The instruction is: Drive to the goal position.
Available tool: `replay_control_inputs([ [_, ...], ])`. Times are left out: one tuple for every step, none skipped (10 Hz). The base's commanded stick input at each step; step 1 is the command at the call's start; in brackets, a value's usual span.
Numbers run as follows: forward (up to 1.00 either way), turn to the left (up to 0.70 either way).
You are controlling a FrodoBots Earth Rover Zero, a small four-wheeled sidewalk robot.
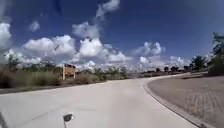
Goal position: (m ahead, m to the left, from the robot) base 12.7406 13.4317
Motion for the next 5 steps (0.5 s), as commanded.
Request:
replay_control_inputs([
  [0.70, 0.00],
  [0.70, 0.00],
  [0.70, 0.00],
  [0.70, 0.00],
  [0.70, 0.00],
])
